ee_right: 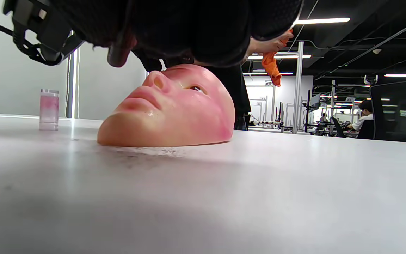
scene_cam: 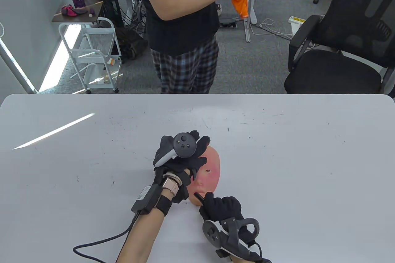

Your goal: Apply lipstick on mannequin lips

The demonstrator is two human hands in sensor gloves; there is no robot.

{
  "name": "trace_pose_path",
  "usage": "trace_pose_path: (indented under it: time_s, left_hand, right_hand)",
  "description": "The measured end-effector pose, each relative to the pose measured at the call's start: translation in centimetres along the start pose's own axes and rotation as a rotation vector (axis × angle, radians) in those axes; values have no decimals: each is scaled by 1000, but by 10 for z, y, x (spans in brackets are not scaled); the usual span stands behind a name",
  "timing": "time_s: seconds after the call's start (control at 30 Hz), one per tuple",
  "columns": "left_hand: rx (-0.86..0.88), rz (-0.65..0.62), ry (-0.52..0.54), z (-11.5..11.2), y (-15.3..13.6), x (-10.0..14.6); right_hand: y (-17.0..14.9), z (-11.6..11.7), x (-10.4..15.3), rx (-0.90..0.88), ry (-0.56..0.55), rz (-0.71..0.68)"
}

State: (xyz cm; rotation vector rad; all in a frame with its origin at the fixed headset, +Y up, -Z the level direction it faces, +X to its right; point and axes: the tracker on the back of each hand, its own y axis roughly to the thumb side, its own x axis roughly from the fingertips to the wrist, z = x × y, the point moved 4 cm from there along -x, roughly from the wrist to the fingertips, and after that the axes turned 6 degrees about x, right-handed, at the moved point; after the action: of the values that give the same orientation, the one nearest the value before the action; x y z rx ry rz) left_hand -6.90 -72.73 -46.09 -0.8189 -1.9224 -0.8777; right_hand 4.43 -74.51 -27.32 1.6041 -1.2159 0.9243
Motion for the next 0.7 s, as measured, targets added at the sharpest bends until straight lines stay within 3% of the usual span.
trace_pose_path:
  time_s: [0.2,0.7]
  left_hand:
    - [115,2,-19,-7,-9,-4]
    - [139,17,-56,-10,-10,-3]
  right_hand:
    - [12,2,-5,82,31,-24]
    - [27,14,-17,214,147,-50]
